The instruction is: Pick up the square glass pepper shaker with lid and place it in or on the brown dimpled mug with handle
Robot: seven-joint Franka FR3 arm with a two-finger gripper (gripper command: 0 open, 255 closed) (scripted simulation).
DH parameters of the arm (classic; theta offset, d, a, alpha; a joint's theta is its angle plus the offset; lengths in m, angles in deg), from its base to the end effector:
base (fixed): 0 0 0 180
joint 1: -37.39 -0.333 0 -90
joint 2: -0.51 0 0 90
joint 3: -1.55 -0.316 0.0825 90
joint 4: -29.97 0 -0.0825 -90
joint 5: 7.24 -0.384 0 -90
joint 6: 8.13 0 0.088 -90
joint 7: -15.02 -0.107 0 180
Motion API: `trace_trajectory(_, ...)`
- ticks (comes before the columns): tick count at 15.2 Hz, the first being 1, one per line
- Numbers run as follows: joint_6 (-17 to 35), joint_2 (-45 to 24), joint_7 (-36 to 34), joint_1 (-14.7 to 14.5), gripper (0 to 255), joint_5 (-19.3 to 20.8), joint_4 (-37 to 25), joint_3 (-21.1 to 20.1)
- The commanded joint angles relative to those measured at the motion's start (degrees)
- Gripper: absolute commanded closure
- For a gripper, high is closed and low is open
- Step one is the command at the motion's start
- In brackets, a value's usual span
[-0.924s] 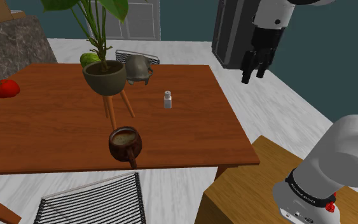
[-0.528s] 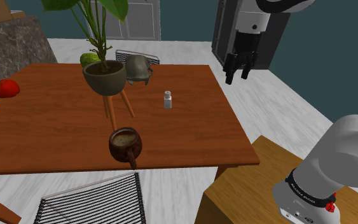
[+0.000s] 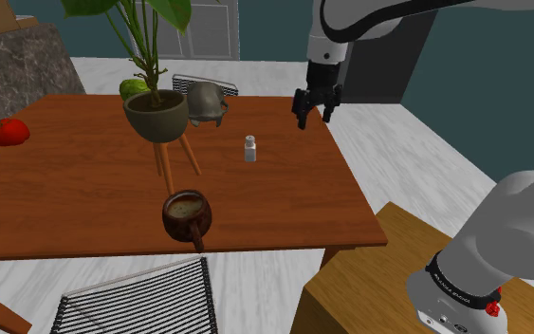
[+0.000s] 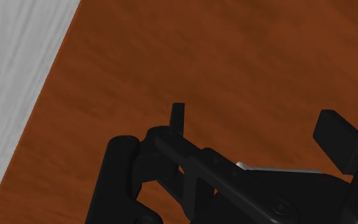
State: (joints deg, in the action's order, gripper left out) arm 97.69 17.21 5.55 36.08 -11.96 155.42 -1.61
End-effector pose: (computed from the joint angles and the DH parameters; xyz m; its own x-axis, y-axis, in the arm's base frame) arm 0.4589 0.0440 0.5026 0.9918 -0.1124 -0.0616 -0.1157 -0.9919 -0.0527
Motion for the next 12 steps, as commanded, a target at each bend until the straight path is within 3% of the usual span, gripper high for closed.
trace_trajectory(1,1.82,-4.07,-0.96,-0.09,0,0.03,-2.36,-0.44)
trace_trajectory(12,5.71,-28.83,-6.42,-1.21,0,1.76,-23.58,-1.75)
